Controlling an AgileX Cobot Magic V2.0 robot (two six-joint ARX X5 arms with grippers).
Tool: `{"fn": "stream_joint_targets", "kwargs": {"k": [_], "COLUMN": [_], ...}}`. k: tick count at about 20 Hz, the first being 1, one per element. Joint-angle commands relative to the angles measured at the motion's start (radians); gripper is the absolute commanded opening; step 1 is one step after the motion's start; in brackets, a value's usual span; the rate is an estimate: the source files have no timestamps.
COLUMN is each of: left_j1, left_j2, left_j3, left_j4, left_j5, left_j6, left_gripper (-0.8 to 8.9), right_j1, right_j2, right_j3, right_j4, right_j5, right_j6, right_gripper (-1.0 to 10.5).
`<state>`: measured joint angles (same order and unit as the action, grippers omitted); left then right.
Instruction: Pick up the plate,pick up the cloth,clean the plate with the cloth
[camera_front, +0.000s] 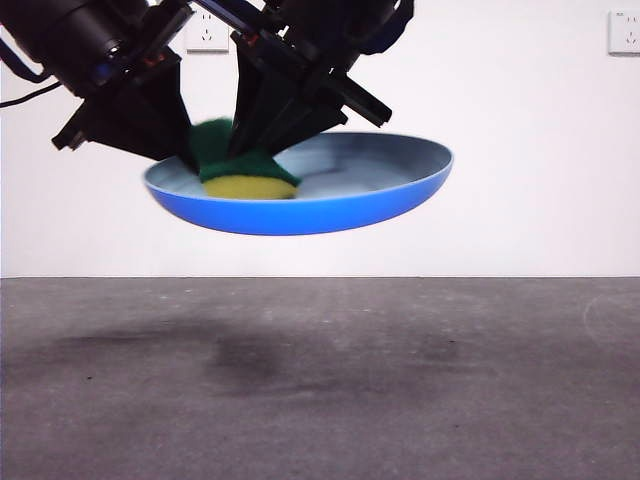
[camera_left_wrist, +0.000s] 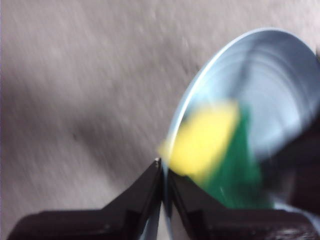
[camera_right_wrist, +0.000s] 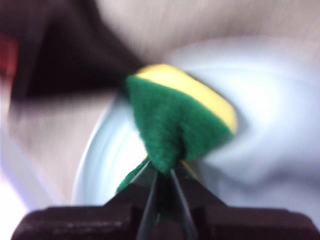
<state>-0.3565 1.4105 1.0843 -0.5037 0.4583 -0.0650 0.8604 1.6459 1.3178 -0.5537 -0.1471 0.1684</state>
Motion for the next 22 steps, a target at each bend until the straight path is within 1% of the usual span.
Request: {"fn": "stream_joint_targets", "kwargs": {"k": [1, 2, 3, 4, 5, 6, 7, 8, 9, 12, 14, 15, 16, 17, 18, 19, 20, 21, 22], "left_j1": [-0.001, -0.001, -0.001, -0.001, -0.001, -0.001, -0.003, -0.003, -0.004, -0.010, -0.021, -0.028, -0.034, -0.038, -0.041, -0.042, -0.042, -0.042, -0.042], "left_j2": [-0.004, -0.004, -0.004, -0.004, -0.004, -0.004, -0.004, -0.004, -0.004, -0.004, -0.004, -0.004, -0.004, -0.004, -0.004, -0.004, -0.004, -0.004, -0.004], "left_j3": [0.003, 0.003, 0.003, 0.003, 0.003, 0.003, 0.003, 0.003, 0.003, 0.003, 0.003, 0.003, 0.003, 0.003, 0.003, 0.003, 0.003, 0.003, 0.003], "left_j4": [0.044, 0.042, 0.036, 0.023, 0.003, -0.021, -0.045, -0.065, -0.083, -0.109, -0.113, -0.111, -0.102, -0.092, -0.079, -0.065, -0.056, -0.050, -0.043], "left_j5": [0.012, 0.012, 0.013, 0.014, 0.015, 0.019, 0.022, 0.026, 0.039, 0.075, 0.077, 0.073, 0.068, 0.062, 0.046, -0.003, -0.086, -0.190, -0.299], "left_j6": [-0.043, -0.043, -0.043, -0.042, -0.039, -0.037, -0.034, -0.025, -0.009, -0.001, 0.010, 0.010, 0.010, 0.014, 0.016, 0.025, 0.045, 0.064, 0.082], "left_gripper": [-0.08, -0.08, -0.08, -0.08, -0.08, -0.08, -0.08, -0.08, -0.08, -0.08, -0.08, -0.08, -0.08, -0.08, -0.08, -0.08, -0.08, -0.08, -0.08], "right_j1": [0.018, 0.018, 0.018, 0.018, 0.015, 0.008, -0.001, -0.017, -0.034, -0.066, -0.082, -0.090, -0.095, -0.095, -0.094, -0.094, -0.093, -0.093, -0.094], "right_j2": [0.021, 0.021, 0.021, 0.021, 0.021, 0.021, 0.021, 0.021, 0.021, 0.021, 0.021, 0.021, 0.021, 0.021, 0.021, 0.021, 0.020, 0.019, 0.009], "right_j3": [-0.019, -0.019, -0.019, -0.019, -0.019, -0.019, -0.019, -0.019, -0.019, -0.019, -0.019, -0.019, -0.019, -0.019, -0.019, -0.019, -0.019, -0.019, -0.019], "right_j4": [-0.166, -0.224, -0.269, -0.305, -0.327, -0.330, -0.325, -0.299, -0.254, -0.118, -0.029, 0.032, 0.082, 0.119, 0.137, 0.138, 0.123, 0.098, 0.066], "right_j5": [0.013, 0.063, 0.137, 0.244, 0.379, 0.493, 0.576, 0.642, 0.660, 0.633, 0.570, 0.487, 0.382, 0.283, 0.201, 0.162, 0.153, 0.165, 0.197], "right_j6": [-0.047, -0.052, -0.053, -0.053, -0.053, -0.053, -0.053, -0.053, -0.053, -0.035, -0.009, 0.005, 0.007, 0.006, -0.005, -0.038, -0.072, -0.089, -0.088], "right_gripper": [-0.1, -0.1, -0.1, -0.1, -0.1, -0.1, -0.1, -0.1, -0.1, -0.1, -0.1, -0.1, -0.1, -0.1, -0.1, -0.1, -0.1, -0.1, -0.1]}}
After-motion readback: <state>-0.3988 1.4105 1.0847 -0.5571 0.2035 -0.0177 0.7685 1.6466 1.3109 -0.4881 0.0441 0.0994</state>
